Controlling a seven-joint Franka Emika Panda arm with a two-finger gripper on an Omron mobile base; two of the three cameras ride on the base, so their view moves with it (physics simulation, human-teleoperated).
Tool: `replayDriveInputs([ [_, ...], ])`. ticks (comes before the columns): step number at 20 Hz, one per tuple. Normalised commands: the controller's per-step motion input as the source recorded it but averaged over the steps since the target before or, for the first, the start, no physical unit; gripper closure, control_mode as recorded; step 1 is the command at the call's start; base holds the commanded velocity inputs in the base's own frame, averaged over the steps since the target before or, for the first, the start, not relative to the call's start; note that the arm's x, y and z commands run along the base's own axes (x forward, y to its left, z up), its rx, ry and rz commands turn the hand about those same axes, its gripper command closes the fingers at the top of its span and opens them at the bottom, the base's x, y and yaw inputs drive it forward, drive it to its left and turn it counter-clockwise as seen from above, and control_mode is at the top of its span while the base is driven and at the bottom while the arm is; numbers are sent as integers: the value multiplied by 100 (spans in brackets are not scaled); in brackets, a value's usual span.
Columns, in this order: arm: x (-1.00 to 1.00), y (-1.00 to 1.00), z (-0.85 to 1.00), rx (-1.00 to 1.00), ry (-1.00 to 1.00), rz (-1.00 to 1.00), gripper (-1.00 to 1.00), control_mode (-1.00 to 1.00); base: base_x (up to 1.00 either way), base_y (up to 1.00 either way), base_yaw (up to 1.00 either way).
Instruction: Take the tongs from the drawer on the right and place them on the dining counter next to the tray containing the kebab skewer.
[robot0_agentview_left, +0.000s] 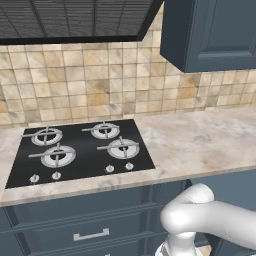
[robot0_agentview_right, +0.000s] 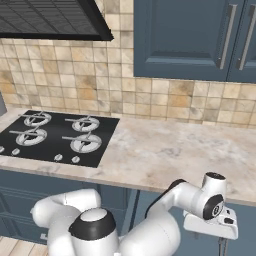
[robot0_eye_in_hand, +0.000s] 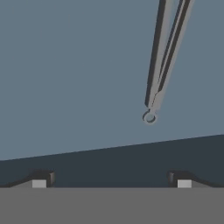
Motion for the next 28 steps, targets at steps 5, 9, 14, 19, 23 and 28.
replayDriveInputs([
  [5, 6, -10, -12, 2, 0, 0, -100, -100, 0, 0, 0],
  [9, 5, -8, -15, 2, 0, 0, -100, -100, 0, 0, 0],
  [14, 4, -8, -16, 1, 0, 0, -100, -100, 0, 0, 0],
  [19, 3, -9, -18, 0, 0, 0, -100, -100, 0, 0, 0],
  [23, 5, -7, -24, 0, 0, 0, -100, -100, 0, 0, 0],
  [28, 7, -7, -22, 0, 0, 0, -100, -100, 0, 0, 0],
])
